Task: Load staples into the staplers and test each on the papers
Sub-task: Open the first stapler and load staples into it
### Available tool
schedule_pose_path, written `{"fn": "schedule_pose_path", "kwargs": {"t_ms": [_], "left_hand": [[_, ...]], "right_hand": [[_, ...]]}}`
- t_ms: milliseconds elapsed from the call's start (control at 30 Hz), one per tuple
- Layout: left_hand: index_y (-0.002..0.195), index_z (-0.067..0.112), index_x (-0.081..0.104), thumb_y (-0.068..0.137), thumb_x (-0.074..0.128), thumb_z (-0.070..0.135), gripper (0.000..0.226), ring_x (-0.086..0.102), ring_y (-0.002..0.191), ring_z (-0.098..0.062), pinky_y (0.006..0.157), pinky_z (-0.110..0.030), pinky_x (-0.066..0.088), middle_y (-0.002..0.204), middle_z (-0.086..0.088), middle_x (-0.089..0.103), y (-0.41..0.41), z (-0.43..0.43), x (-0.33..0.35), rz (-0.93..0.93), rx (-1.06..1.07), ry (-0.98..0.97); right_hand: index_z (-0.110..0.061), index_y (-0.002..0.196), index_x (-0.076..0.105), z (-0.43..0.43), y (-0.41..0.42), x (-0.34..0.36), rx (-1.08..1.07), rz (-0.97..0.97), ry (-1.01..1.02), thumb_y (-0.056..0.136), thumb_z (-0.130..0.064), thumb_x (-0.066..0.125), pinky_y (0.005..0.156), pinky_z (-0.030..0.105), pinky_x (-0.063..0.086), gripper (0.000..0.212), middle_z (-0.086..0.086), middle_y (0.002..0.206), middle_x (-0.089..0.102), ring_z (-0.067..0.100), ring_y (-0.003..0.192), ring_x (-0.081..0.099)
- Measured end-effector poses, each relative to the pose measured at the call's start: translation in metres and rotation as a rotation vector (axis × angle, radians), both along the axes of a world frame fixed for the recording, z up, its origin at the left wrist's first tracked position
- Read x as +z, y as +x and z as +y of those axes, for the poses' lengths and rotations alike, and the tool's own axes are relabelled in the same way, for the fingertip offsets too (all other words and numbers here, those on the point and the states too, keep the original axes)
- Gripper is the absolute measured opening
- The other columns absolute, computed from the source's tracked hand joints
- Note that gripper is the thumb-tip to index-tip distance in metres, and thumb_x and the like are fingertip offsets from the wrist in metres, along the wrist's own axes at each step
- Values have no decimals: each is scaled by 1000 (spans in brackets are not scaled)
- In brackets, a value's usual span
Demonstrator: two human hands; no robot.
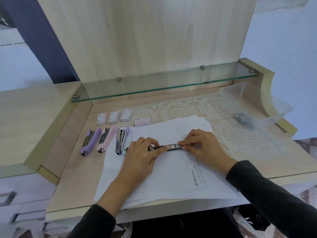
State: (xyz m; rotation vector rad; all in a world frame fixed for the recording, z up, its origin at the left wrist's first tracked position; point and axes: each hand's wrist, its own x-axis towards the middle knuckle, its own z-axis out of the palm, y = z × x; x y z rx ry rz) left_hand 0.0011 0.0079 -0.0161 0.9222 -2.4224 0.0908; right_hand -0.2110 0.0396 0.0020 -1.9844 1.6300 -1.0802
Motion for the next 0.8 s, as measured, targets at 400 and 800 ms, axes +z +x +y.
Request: {"fn": "schedule_pose_path", "kwargs": {"t_ms": [400,800], "left_hand": [[115,25,61,81,45,38,39,52,79,-11,67,-31,48,88,5,66,14,3,14,-7,80,105],[103,15,69,78,71,12,26,56,79,-2,75,-19,45,88,3,67,55,7,34,188,227,350]], "right_hand": [[-22,88,72,3,0,0,14,70,8,73,-18,73,75,29,45,16,-19,77,53,13,80,54],[-14,89,67,1,3,11,30,206,74,77,-21,69,72,19,33,14,-8,83,52,9,77,45]]}}
